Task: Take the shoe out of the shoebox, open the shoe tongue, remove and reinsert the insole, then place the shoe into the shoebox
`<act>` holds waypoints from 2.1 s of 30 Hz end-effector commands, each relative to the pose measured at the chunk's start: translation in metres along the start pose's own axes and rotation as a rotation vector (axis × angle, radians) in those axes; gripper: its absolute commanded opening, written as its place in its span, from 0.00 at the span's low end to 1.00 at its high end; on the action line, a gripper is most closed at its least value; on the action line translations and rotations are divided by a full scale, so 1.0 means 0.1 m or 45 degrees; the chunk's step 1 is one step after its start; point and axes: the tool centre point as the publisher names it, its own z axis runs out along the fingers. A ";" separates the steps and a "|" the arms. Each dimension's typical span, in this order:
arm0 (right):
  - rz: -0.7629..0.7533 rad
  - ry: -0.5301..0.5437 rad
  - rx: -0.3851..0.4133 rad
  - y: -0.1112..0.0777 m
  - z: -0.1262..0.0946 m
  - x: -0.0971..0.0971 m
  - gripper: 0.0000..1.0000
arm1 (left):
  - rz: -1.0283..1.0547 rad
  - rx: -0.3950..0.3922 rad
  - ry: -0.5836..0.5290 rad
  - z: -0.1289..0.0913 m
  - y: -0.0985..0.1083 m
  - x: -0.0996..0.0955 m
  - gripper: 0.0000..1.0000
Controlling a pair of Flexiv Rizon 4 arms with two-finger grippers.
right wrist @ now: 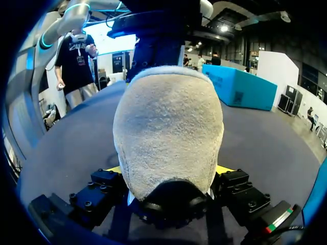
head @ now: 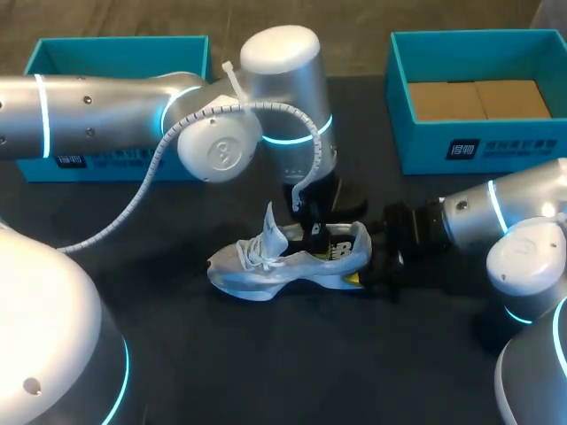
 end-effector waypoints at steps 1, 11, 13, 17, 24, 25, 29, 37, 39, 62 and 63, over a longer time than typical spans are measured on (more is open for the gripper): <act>0.000 -0.001 0.002 0.01 0.02 -0.01 0.00 | 0.014 0.032 0.062 0.10 0.00 -0.04 0.00; 0.000 -0.001 0.002 0.01 0.02 -0.01 0.00 | 0.026 0.000 0.039 0.16 -0.01 -0.05 0.38; 0.000 -0.001 0.002 0.01 0.02 -0.01 0.00 | 0.035 -0.013 0.008 0.18 -0.01 -0.04 0.39; 0.000 -0.001 0.002 0.01 0.02 -0.01 0.00 | 0.033 -0.012 -0.037 0.20 0.00 -0.03 0.42; 0.000 -0.001 0.002 0.01 0.02 -0.01 0.00 | 0.036 -0.017 -0.178 0.30 0.02 -0.08 0.48; 0.000 -0.001 0.002 0.01 0.02 -0.01 0.00 | 0.037 -0.024 -0.201 0.32 0.03 -0.09 0.47; 0.000 -0.001 0.002 0.01 0.02 -0.01 0.00 | 0.030 -0.036 -0.233 0.42 0.06 -0.14 0.48; 0.000 -0.001 0.002 0.01 0.02 -0.01 0.00 | 0.018 -0.077 -0.246 0.57 0.12 -0.27 0.46; 0.000 -0.001 0.002 0.01 0.02 -0.01 0.00 | 0.018 -0.095 -0.245 0.60 0.13 -0.30 0.46; 0.000 -0.001 0.002 0.01 0.02 -0.01 0.00 | -0.100 -0.039 -0.033 0.20 0.34 -0.30 0.00; 0.000 -0.001 0.002 0.01 0.02 -0.01 0.00 | -0.104 -0.024 -0.030 0.17 0.34 -0.29 0.00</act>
